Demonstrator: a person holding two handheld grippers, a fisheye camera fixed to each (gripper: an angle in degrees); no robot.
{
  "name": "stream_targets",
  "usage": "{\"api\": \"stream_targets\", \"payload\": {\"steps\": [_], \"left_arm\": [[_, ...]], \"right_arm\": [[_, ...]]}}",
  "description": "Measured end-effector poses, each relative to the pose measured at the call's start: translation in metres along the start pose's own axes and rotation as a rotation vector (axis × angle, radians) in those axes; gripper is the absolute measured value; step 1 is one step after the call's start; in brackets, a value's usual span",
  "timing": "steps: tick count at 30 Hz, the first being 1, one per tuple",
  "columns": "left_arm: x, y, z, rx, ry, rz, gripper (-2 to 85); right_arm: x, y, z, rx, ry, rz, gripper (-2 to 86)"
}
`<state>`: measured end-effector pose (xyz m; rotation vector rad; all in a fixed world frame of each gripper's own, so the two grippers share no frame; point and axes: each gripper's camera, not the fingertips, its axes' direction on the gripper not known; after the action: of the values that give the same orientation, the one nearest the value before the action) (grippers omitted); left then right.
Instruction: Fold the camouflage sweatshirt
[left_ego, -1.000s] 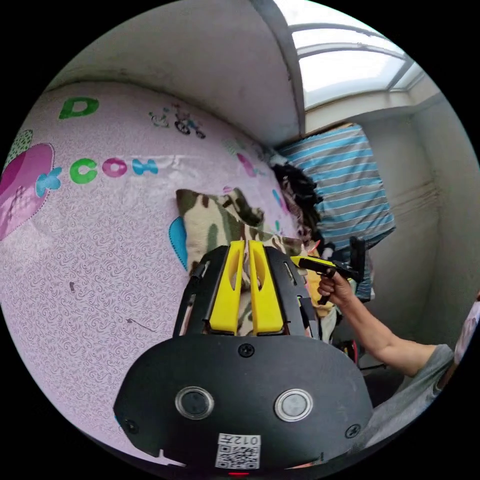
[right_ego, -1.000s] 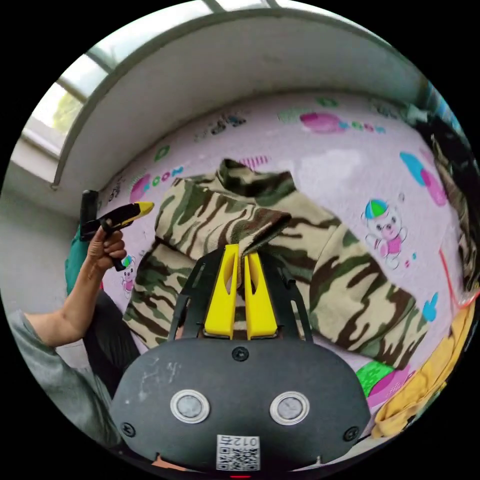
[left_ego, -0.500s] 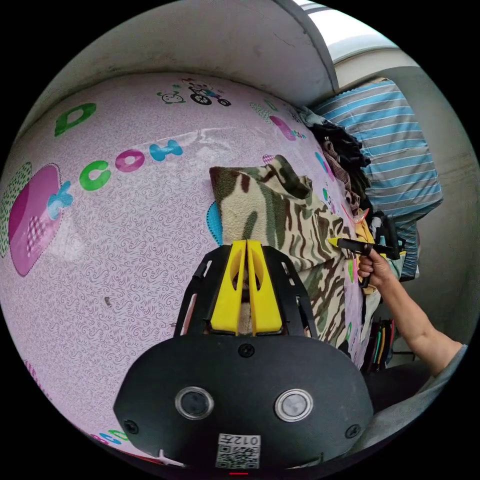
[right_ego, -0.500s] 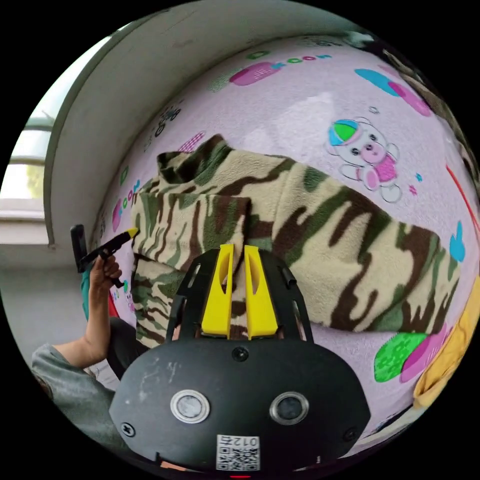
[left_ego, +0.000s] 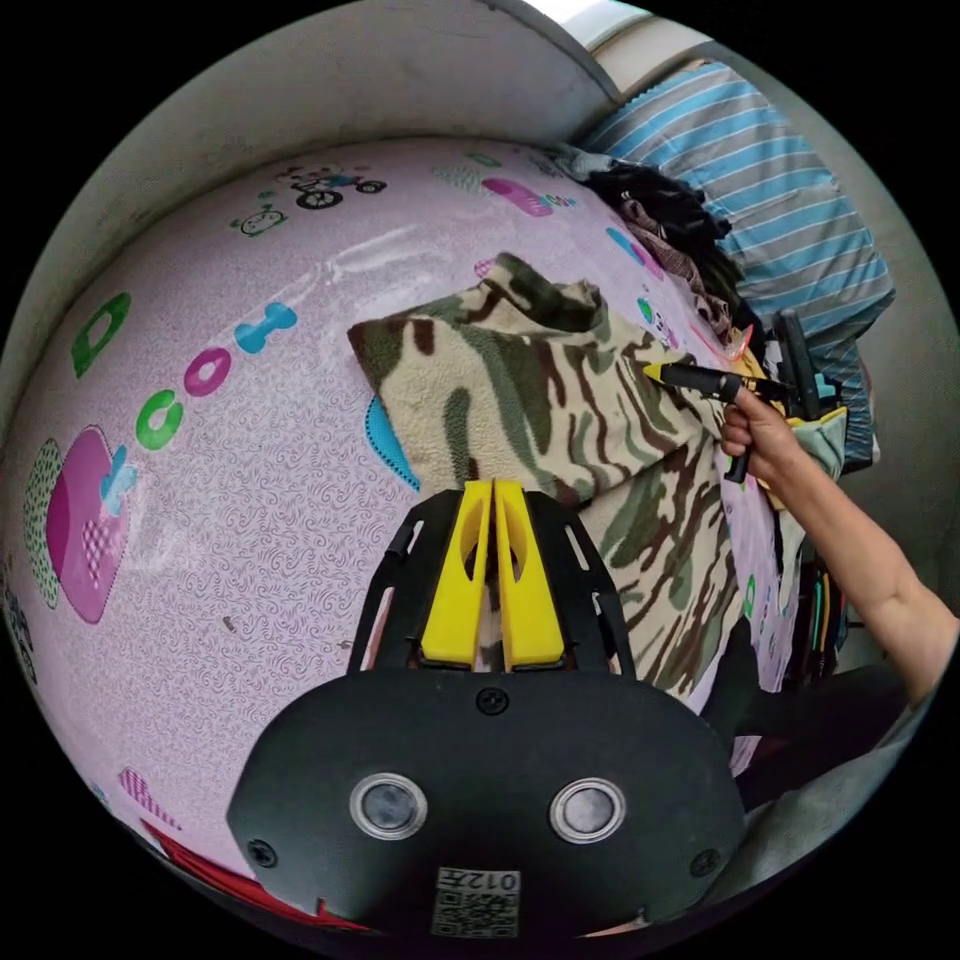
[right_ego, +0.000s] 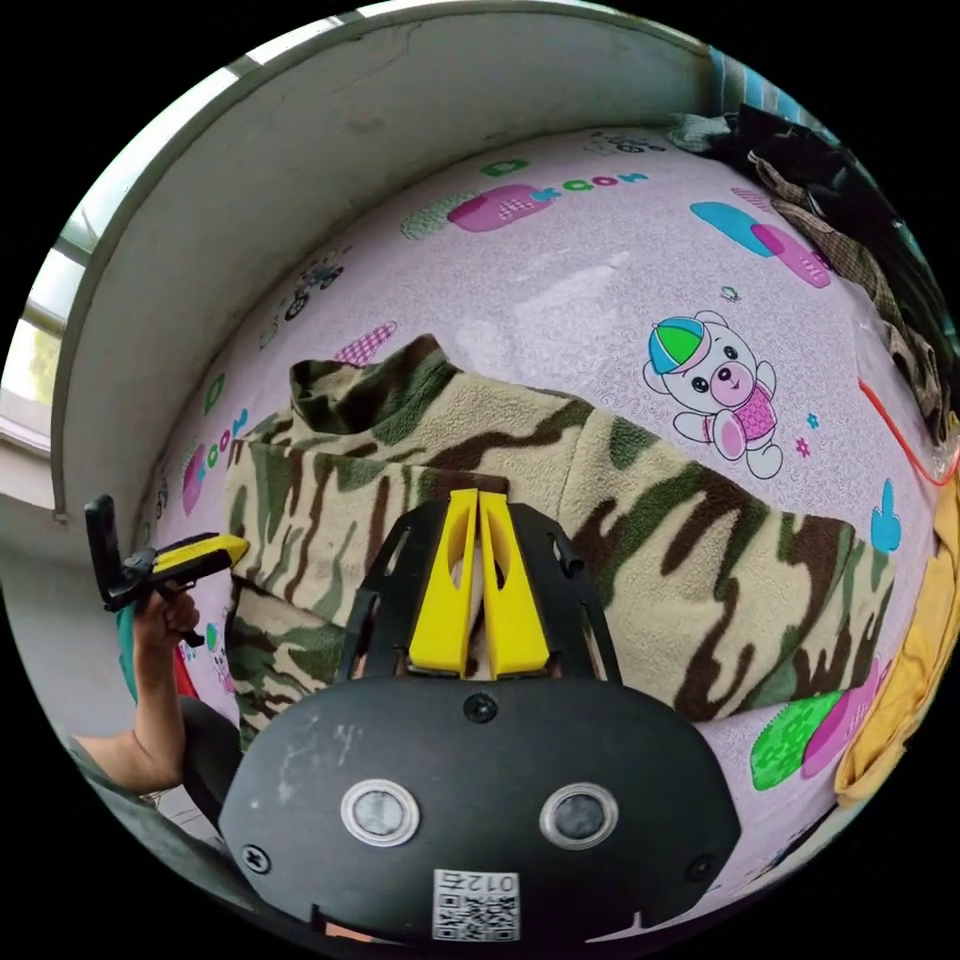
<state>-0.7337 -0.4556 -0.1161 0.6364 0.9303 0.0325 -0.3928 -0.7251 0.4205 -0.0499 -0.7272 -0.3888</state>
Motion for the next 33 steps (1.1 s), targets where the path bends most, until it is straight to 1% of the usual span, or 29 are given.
{"api": "stream_targets", "payload": {"steps": [4, 6, 8, 9, 11, 13, 15, 18, 20, 22, 23, 25, 28, 30, 33], "left_arm": [[0.009, -0.003, 0.011, -0.011, -0.019, 0.01, 0.7], [0.017, -0.002, 0.007, 0.017, -0.028, 0.034, 0.7], [0.021, -0.001, 0.007, 0.034, 0.017, 0.057, 0.7], [0.023, -0.001, 0.012, 0.02, 0.058, 0.074, 0.8], [0.027, -0.002, 0.028, -0.019, 0.068, 0.091, 0.8], [0.033, -0.001, 0.055, -0.096, -0.015, 0.11, 0.8], [0.035, 0.0, 0.068, -0.105, -0.025, 0.114, 0.7], [0.039, 0.001, 0.077, -0.111, -0.033, 0.124, 0.7], [0.044, 0.004, 0.077, -0.091, -0.042, 0.132, 0.8], [0.055, 0.009, 0.068, 0.014, -0.022, 0.163, 0.8], [0.057, 0.01, 0.068, 0.038, -0.01, 0.159, 0.8], [0.065, 0.013, 0.08, 0.055, 0.012, 0.16, 0.8], [0.077, 0.017, 0.11, -0.009, -0.064, 0.186, 0.8], [0.081, 0.021, 0.125, -0.039, -0.091, 0.187, 0.8], [0.084, 0.027, 0.134, -0.031, -0.111, 0.193, 0.8]], "right_arm": [[-0.006, 0.012, -0.017, 0.009, 0.05, 0.013, -0.9], [-0.015, 0.028, -0.03, 0.023, 0.012, -0.016, -0.9], [-0.027, 0.058, -0.043, 0.025, -0.065, -0.056, -0.9], [-0.03, 0.065, -0.044, 0.022, -0.067, -0.069, -0.9], [-0.038, 0.085, -0.038, -0.018, 0.005, -0.116, -0.9], [-0.035, 0.093, -0.029, -0.051, 0.061, -0.122, -0.9], [-0.027, 0.098, -0.027, -0.033, 0.037, -0.113, -0.9], [-0.007, 0.105, -0.035, -0.018, -0.064, -0.017, -1.0], [0.004, 0.117, -0.044, -0.004, -0.107, 0.033, -1.0], [0.009, 0.128, -0.053, 0.021, -0.117, 0.048, -0.9], [0.011, 0.136, -0.06, 0.038, -0.124, 0.046, -0.9], [0.015, 0.147, -0.071, 0.059, -0.089, 0.042, -0.9], [0.028, 0.165, -0.098, 0.114, 0.016, 0.041, -0.9], [0.045, 0.174, -0.117, 0.15, 0.071, 0.069, -0.9], [0.086, 0.19, -0.149, 0.198, 0.148, 0.165, -0.8]]}}
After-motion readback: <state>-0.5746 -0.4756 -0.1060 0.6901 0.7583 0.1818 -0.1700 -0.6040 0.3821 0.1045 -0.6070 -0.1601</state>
